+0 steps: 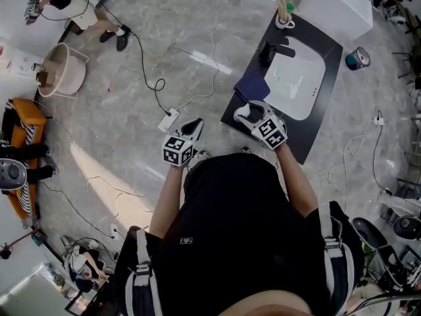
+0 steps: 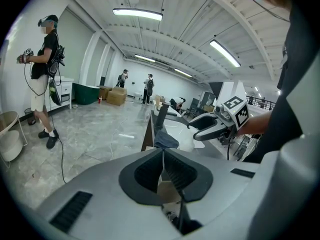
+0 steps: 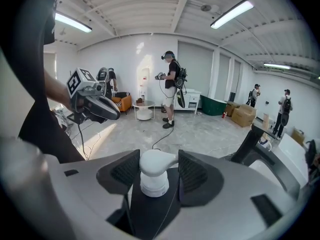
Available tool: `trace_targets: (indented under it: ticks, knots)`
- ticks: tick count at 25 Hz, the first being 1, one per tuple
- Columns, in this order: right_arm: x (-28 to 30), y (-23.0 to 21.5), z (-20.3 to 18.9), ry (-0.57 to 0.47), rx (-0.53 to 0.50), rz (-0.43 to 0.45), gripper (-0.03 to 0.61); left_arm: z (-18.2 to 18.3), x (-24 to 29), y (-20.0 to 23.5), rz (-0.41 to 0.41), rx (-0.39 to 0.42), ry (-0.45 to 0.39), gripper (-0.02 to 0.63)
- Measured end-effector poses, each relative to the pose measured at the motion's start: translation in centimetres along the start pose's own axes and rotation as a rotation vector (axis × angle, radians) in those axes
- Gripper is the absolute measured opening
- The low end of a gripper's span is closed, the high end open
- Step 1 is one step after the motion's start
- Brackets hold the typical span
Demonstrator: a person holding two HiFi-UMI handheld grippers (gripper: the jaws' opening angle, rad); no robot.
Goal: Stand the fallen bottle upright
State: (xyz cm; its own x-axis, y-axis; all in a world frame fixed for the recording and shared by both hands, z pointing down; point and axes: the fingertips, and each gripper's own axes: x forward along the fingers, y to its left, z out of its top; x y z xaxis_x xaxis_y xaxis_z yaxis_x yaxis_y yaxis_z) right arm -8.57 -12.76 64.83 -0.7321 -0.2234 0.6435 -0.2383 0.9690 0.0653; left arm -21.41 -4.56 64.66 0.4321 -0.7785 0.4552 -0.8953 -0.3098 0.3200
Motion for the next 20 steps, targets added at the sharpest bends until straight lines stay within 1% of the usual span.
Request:
trace_targets:
  ticks: [9, 13, 17, 18, 19, 20]
  knots:
    - [0.3, 0.0, 0.1, 0.0, 0.004, -0.022, 0.304, 0.7, 0.6, 0.0, -0.031, 0.026, 0.011, 0.021]
    - [-0.9, -0.3, 0.1, -0.039, 0.068, -0.04, 0.31, 0.9, 1.0, -0.5, -0.051, 0.043, 0.024, 0.021]
    - [-2.6, -0.8, -1.0, -0.039, 0.106, -0.064, 0.313, 1.5, 2.0, -1.1, -0.075, 0.065, 0.03, 0.021]
    - [-3.0, -0.8, -1.4, -0.046, 0.119, -0.068, 0.298, 1.7, 2.2, -1.3, -0.081, 0.07, 0.032, 0.021]
    - [-3.4, -0.7, -1.9, -0.054, 0.135, -0.073, 0.259, 1.8, 2.5, -1.6, -0.088, 0.075, 0.035, 0.021]
    - [-3.9, -0.7, -2.2, -0.063, 0.151, -0.082, 0.199, 1.8, 2.8, -2.0, -0.096, 0.08, 0.039, 0.021]
